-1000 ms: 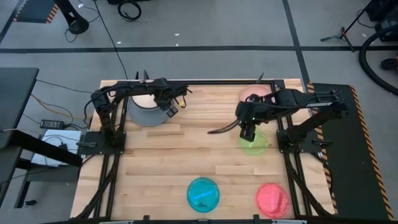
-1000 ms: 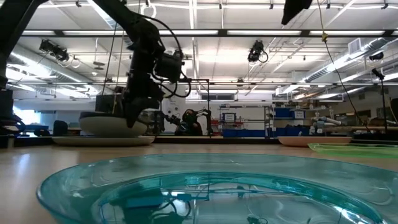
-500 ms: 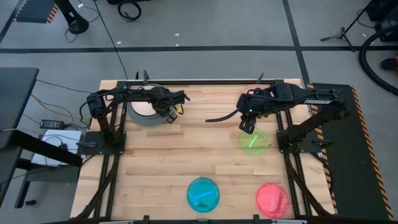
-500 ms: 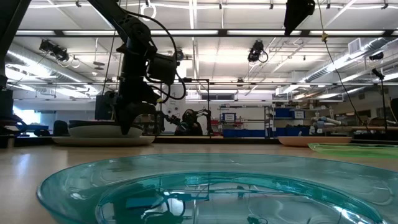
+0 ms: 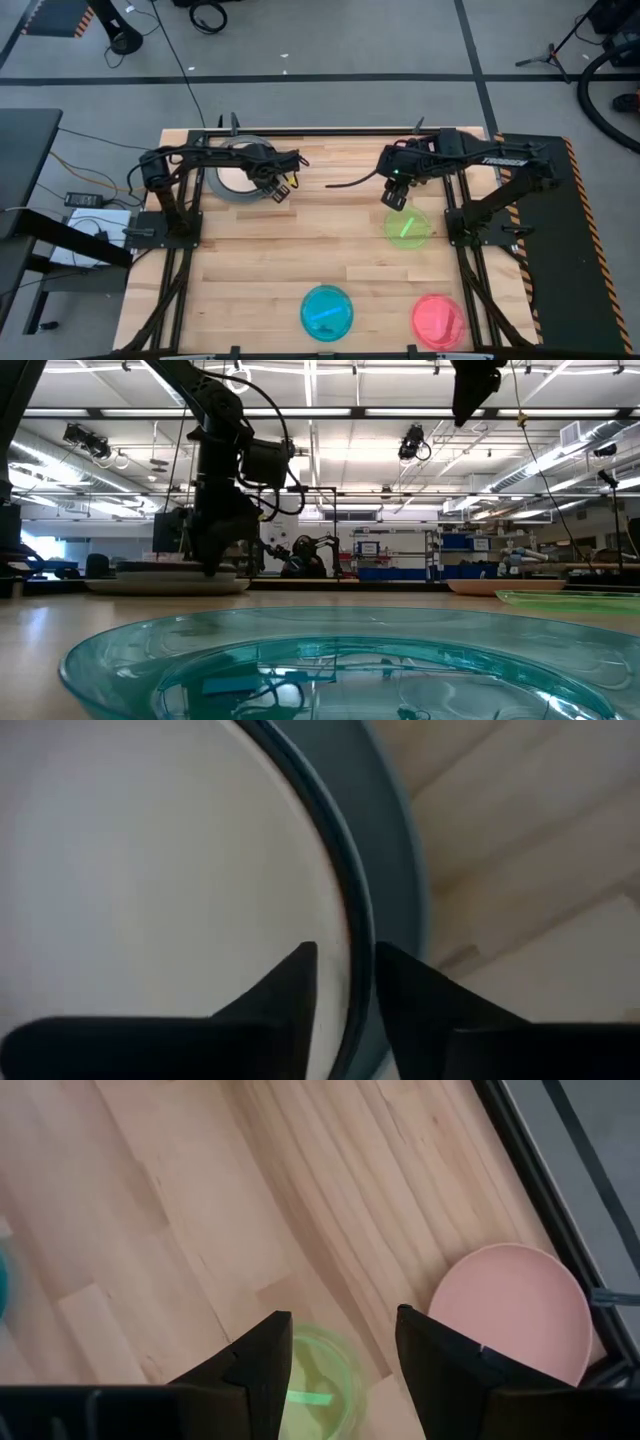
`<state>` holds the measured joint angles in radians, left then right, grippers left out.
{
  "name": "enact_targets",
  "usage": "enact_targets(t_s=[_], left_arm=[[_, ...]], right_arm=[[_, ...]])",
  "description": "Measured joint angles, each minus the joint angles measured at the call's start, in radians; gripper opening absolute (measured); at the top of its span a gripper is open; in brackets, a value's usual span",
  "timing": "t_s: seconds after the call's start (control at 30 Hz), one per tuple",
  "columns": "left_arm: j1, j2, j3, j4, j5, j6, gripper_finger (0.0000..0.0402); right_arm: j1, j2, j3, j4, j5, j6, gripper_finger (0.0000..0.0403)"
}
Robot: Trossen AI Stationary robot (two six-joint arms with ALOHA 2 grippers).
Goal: Stack plastic plates
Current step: Stack the stacked plates on the gray plate, then stack the light pink plate on the orange plate
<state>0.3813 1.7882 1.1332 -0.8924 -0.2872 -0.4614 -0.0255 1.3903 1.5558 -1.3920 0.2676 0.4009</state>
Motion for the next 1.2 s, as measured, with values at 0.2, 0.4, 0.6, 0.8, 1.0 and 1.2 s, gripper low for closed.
enact_targets(t_s=[0.2, 0.4, 0.6, 0.8, 1.0, 1.2], left_arm=[[0.001, -0.08, 0.0, -0.042, 0.018, -0.006, 0.0161], [0.015, -0.2, 0.0, -0.119, 0.014, -0.034, 0.0182], [0.152, -0.22, -0.016, -0.165, 0.0, -0.073, 0.0179], [0.291, -0.227, -0.057, -0.12, 0.037, -0.072, 0.0179], [0.328, -0.254, -0.059, -0.053, 0.077, -0.072, 0.0179], [0.327, -0.285, -0.058, 0.044, 0.15, -0.123, 0.0179]], right_arm=[[-0.044, 0.0, 0.0, 0.0, -0.027, -0.012, 0.02], [-0.075, 0.0, 0.0, 0.016, -0.036, -0.061, 0.0204], [-0.09, 0.0, 0.0, 0.042, -0.05, -0.077, 0.0202], [-0.089, 0.0, 0.0, 0.055, -0.063, -0.083, 0.0202], [-0.118, -0.001, -0.047, 0.083, -0.033, -0.059, 0.0202], [-0.191, 0.001, -0.194, 0.16, -0.091, -0.06, 0.0202]])
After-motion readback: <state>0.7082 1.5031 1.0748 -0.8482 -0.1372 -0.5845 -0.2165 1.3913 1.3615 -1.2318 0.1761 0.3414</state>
